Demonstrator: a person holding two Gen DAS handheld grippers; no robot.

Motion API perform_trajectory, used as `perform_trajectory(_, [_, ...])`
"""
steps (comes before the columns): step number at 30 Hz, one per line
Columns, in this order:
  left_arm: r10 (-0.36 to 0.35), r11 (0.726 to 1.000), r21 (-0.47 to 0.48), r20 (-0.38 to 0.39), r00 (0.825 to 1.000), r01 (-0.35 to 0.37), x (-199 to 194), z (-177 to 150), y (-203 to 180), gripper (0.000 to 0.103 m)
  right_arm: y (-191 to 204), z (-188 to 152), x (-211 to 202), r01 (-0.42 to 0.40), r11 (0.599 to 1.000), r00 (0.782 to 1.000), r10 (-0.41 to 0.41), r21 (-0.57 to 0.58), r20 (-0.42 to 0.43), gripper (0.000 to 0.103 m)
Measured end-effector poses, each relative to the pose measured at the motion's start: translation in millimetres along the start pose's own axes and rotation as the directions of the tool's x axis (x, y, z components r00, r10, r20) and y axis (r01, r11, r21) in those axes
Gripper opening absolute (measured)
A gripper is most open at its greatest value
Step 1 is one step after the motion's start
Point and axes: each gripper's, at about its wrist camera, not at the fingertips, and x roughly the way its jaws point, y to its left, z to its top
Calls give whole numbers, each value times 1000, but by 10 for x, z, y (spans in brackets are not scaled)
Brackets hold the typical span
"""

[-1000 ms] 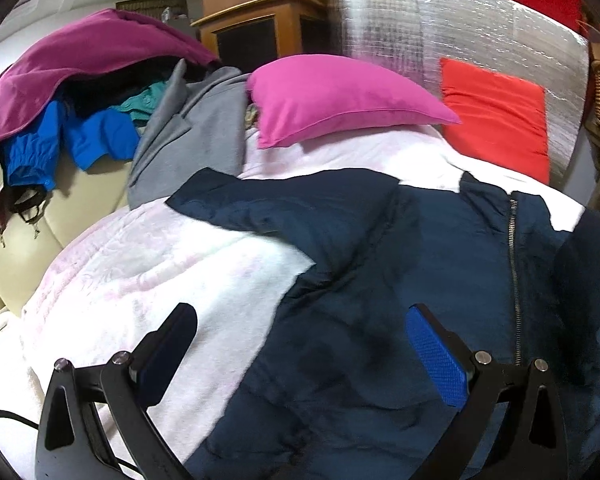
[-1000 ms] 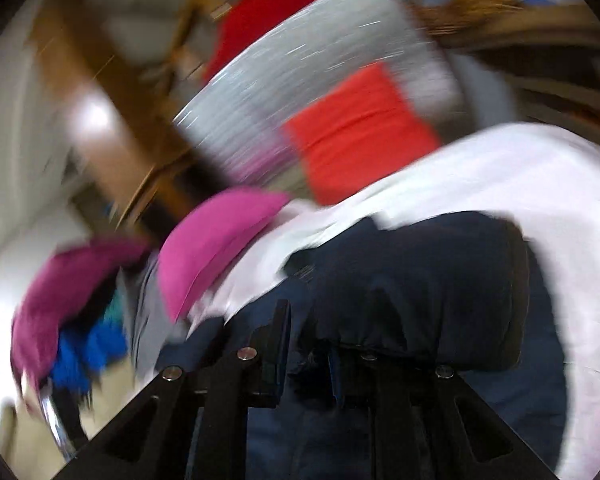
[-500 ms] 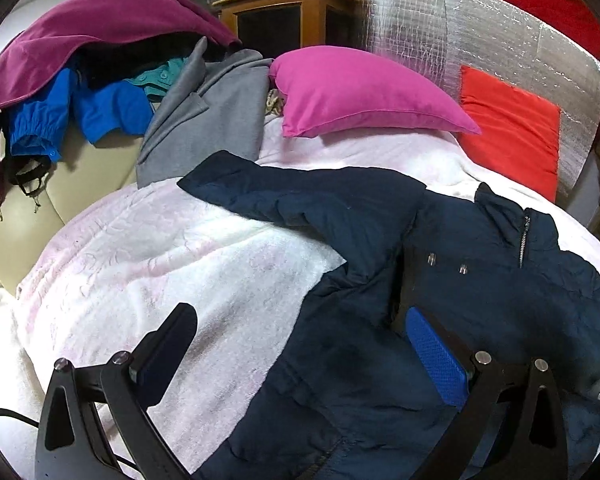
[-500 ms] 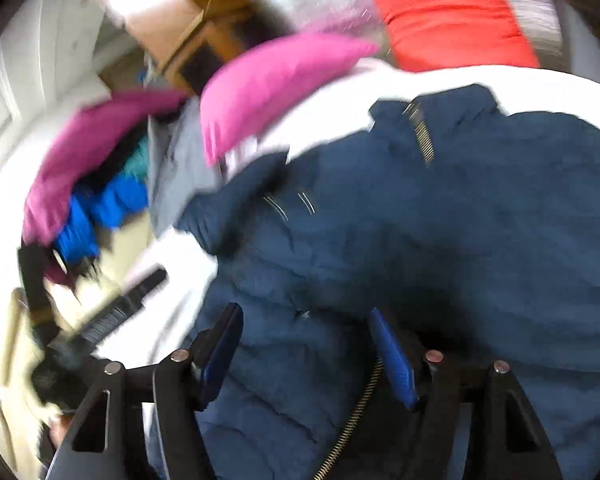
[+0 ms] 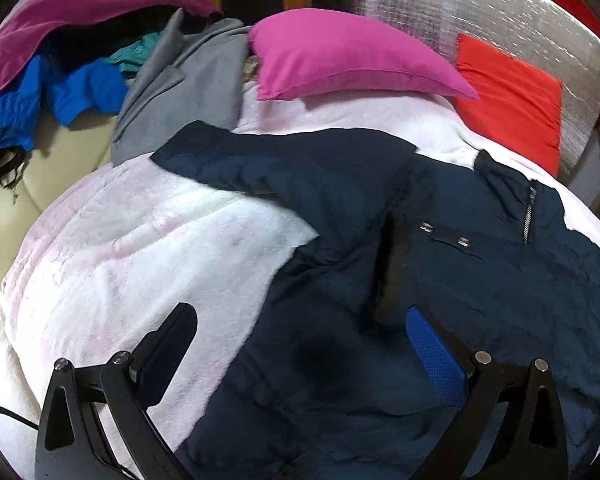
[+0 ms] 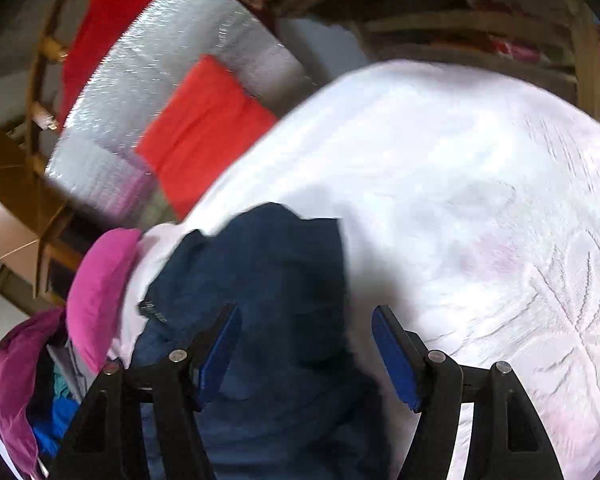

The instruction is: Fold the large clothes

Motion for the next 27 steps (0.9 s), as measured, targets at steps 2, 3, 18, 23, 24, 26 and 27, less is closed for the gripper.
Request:
perform_trajectory(2, [-21, 999, 31, -6, 1000, 21, 49, 7, -125, 103, 181, -49, 207, -1, 1000, 999, 1, 0, -32, 69])
perform_trajectory(3, [-29, 999, 41, -9, 1000, 29, 71, 14, -170, 103, 190, -68, 295, -10, 1000, 998, 10, -1, -58, 68])
perform_trajectory(18, [48, 994, 102, -124, 991, -36, 541, 27, -443, 103, 671, -226, 258, -16, 972, 1000, 17, -233, 4, 18])
perform_trajectory(23, [40, 993, 117, -105, 994, -27, 474, 26, -452, 103, 495, -312, 482, 97, 971, 988, -121, -216, -96, 22])
perform_trajectory(24, [34, 992, 121, -89, 995, -23, 429, 35, -460, 103, 546, -304, 471, 97, 971, 989, -118, -218, -88, 23])
perform_trajectory(26, [18, 992, 126, -54, 998, -11, 332, 46, -478, 103, 670, -290, 365, 109, 963, 990, -128, -246, -63, 41])
perform_trajectory(27, [10, 991, 132, -29, 1000, -6, 260, 51, -488, 103, 718, -297, 302, 115, 959, 991, -129, -257, -39, 65])
